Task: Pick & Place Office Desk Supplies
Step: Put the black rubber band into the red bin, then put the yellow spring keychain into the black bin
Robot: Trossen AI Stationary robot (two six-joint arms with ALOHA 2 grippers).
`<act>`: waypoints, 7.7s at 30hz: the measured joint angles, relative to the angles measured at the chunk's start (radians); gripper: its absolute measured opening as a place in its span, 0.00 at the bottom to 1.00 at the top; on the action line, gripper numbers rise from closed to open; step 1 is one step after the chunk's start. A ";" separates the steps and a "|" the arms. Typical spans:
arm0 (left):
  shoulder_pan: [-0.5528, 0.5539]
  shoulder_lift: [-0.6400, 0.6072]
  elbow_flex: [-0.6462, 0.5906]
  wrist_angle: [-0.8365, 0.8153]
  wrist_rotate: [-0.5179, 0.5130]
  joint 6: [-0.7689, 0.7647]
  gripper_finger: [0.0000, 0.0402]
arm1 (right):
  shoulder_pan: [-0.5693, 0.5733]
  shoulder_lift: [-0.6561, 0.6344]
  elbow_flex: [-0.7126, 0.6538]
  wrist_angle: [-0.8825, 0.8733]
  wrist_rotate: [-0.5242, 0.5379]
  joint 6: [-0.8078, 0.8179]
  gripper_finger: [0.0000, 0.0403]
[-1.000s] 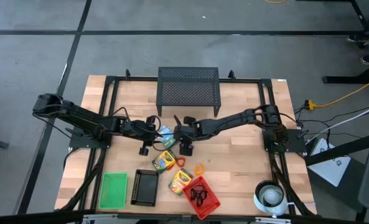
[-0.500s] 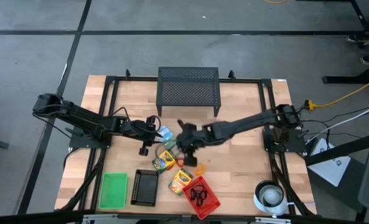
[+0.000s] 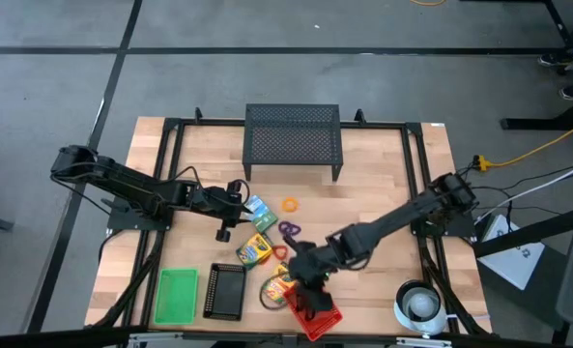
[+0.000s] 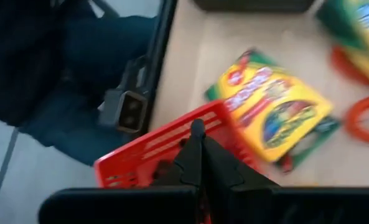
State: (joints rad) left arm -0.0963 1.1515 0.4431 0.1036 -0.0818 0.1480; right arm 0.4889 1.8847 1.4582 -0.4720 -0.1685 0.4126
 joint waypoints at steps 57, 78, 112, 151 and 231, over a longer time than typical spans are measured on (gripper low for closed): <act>0.000 0.000 0.000 0.005 0.000 -0.004 0.28 | 0.068 0.010 -0.175 0.199 0.051 0.228 0.34; 0.000 0.000 0.000 0.005 0.001 -0.006 0.28 | 0.064 0.010 -0.175 0.203 0.053 0.261 0.33; 0.032 -0.006 0.269 -0.050 0.127 0.047 0.28 | -0.049 -0.096 -0.174 0.428 0.488 -0.421 0.64; 0.269 0.204 0.267 0.083 0.239 0.122 0.28 | -0.173 -0.171 -0.210 0.224 0.683 -0.279 0.51; 0.260 0.691 0.488 0.035 0.333 0.178 0.02 | -0.079 -0.740 -1.086 1.414 0.527 -0.480 0.54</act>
State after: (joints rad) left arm 0.1635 1.8421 0.9314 0.1382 0.2508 0.3264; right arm 0.4095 1.1450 0.3721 0.9421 0.3584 -0.0669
